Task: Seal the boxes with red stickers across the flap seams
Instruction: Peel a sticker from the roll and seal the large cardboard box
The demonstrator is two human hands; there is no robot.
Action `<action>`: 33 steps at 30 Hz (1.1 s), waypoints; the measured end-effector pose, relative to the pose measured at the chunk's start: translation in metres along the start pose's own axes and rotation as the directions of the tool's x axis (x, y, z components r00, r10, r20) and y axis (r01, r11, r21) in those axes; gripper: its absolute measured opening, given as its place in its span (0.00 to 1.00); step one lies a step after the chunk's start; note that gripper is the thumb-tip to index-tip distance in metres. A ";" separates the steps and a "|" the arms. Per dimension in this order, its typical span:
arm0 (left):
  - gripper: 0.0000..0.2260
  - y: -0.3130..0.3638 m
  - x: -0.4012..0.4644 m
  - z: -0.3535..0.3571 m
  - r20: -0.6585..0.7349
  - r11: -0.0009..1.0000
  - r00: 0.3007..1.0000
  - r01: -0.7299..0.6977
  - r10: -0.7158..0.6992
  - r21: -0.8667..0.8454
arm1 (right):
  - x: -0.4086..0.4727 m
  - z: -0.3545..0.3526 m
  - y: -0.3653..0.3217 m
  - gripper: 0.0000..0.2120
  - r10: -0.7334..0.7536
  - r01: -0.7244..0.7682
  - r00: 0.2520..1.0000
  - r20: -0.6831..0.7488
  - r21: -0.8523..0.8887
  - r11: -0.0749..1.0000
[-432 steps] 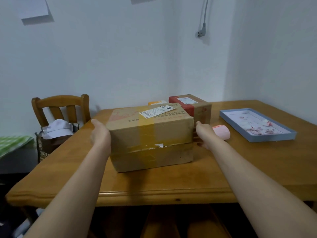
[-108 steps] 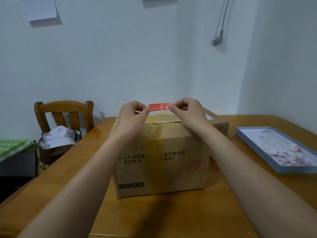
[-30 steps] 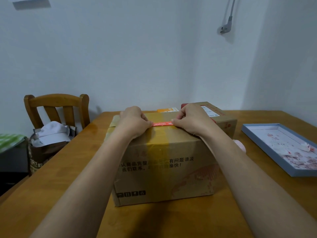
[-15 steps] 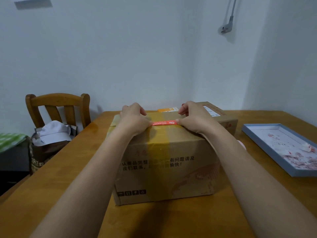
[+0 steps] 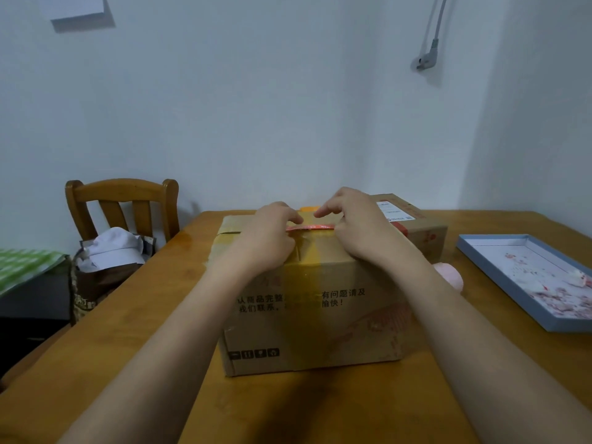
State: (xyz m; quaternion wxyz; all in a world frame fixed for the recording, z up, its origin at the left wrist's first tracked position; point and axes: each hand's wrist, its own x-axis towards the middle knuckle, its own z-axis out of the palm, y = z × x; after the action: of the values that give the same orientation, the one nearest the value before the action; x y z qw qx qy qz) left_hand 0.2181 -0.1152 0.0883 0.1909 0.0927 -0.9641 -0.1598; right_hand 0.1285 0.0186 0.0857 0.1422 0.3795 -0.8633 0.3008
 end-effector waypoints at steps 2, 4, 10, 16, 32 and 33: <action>0.23 0.001 -0.002 0.003 0.002 1.000 1.000 -0.005 0.005 -0.002 | -0.004 0.001 -0.003 0.23 -0.026 0.027 0.998 0.050 -0.022 0.999; 0.24 0.000 -0.002 0.005 0.005 1.000 1.000 -0.012 0.012 0.006 | -0.007 0.000 -0.003 0.23 -0.030 0.031 0.997 0.068 -0.020 0.999; 0.26 -0.004 -0.002 0.008 -0.002 0.999 0.999 -0.045 0.045 0.005 | -0.008 0.001 -0.003 0.23 -0.023 0.020 0.995 0.094 0.038 0.999; 0.26 -0.004 0.000 0.009 -0.015 0.999 0.999 -0.034 0.033 -0.016 | -0.007 0.003 -0.002 0.21 -0.031 0.026 0.996 0.087 0.062 0.998; 0.18 -0.003 0.006 0.010 -0.014 1.000 0.999 -0.030 0.030 0.005 | -0.007 0.004 -0.004 0.16 -0.060 0.069 0.994 0.094 -0.101 0.992; 0.18 -0.002 0.006 0.010 -0.023 1.000 1.000 -0.020 0.020 0.002 | -0.007 0.003 -0.004 0.17 -0.056 0.064 0.995 0.086 -0.093 0.994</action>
State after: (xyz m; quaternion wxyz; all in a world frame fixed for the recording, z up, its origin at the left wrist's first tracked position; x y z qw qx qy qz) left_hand 0.2086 -0.1156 0.0810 0.2036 0.0852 -0.9628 -0.1561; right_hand 0.1359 0.0190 0.0814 0.1331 0.4101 -0.8701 0.2387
